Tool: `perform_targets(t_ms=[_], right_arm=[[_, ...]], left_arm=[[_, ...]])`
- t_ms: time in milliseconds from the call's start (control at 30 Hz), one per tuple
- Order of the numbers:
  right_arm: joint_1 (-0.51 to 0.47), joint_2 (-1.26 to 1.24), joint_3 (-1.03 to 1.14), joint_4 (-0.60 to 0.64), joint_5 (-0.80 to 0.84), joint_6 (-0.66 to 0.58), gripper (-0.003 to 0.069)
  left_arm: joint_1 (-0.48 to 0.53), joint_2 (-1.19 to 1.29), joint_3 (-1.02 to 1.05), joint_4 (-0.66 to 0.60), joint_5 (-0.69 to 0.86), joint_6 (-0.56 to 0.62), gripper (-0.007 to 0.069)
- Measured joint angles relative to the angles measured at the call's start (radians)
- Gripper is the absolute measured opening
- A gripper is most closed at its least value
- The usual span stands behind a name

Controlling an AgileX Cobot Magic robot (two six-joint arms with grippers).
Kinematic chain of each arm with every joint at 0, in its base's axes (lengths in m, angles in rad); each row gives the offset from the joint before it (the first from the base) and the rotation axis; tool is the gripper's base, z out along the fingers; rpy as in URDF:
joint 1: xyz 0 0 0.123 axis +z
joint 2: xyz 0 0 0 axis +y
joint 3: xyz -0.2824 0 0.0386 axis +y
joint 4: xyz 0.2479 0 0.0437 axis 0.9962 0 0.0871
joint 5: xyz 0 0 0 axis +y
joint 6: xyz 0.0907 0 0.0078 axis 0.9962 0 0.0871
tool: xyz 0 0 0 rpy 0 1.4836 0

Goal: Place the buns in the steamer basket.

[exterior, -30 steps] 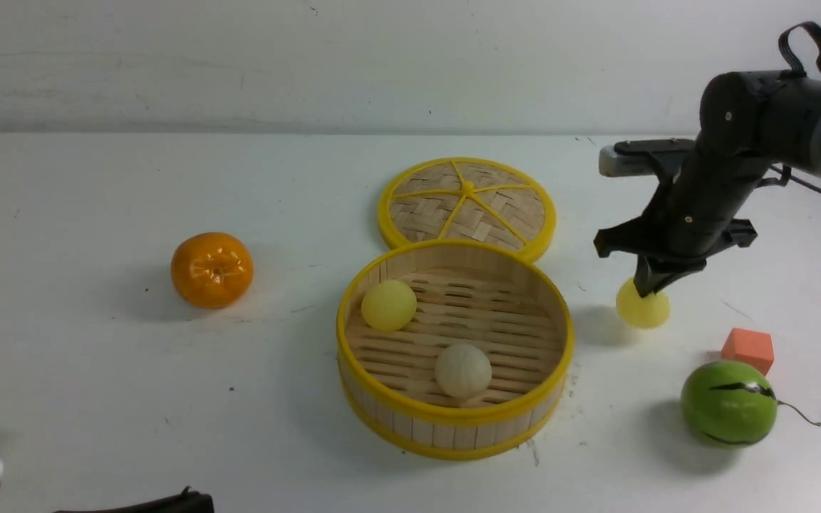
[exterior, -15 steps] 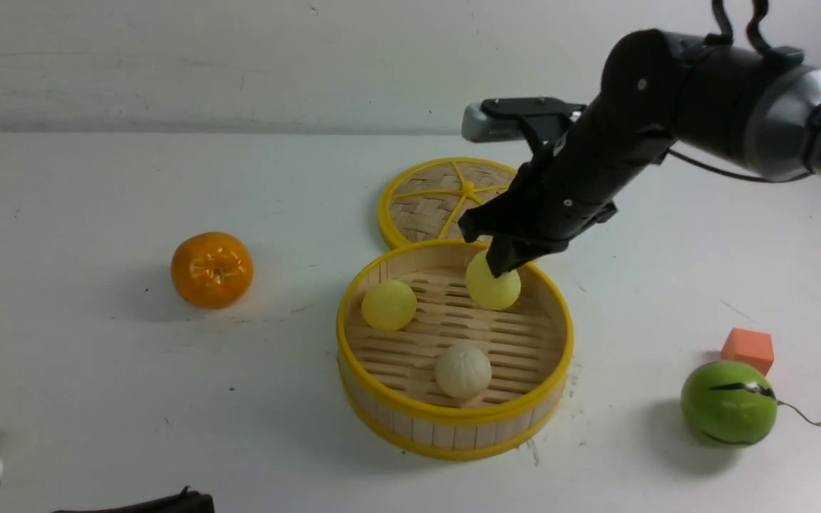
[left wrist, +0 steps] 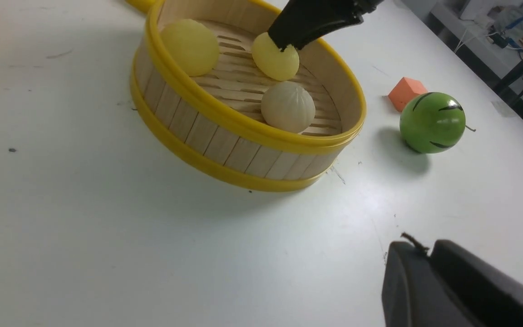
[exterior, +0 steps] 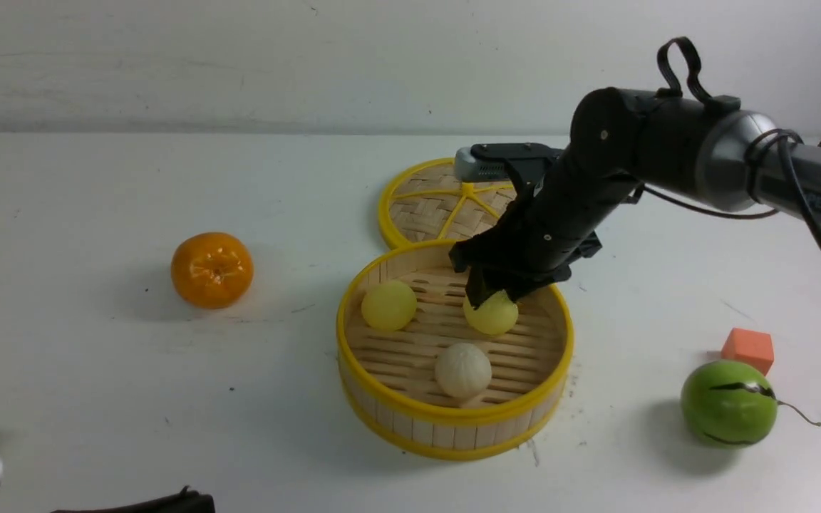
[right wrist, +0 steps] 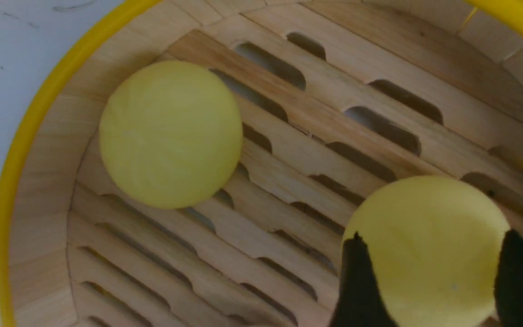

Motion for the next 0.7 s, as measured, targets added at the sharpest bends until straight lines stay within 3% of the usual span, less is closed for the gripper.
perform_targets(t_ms=[133, 300, 333, 433, 533, 700], right_arm=[[0.000, -0.133, 0.000, -0.046, 0.099, 0.029, 0.0450], [0.018, -0.416, 0.046, -0.193, 0.296, 0.150, 0.0280], [0.019, -0.427, 0.052, -0.193, 0.300, 0.150, 0.0280], [0.052, -0.635, 0.201, -0.232, 0.333, 0.230, 0.0111], [0.086, -0.804, 0.354, -0.235, 0.331, 0.297, 0.0012], [0.115, -1.118, 0.625, -0.246, 0.313, 0.412, -0.0016]], left_arm=[[0.000, 0.000, 0.000, 0.000, 0.000, 0.000, 0.0057], [0.000, 0.000, 0.000, 0.000, 0.000, 0.000, 0.0064], [0.000, 0.000, 0.000, 0.000, 0.000, 0.000, 0.0064], [0.000, 0.000, 0.000, 0.000, 0.000, 0.000, 0.0068], [0.000, 0.000, 0.000, 0.000, 0.000, 0.000, 0.0071], [0.000, 0.000, 0.000, 0.000, 0.000, 0.000, 0.0074]])
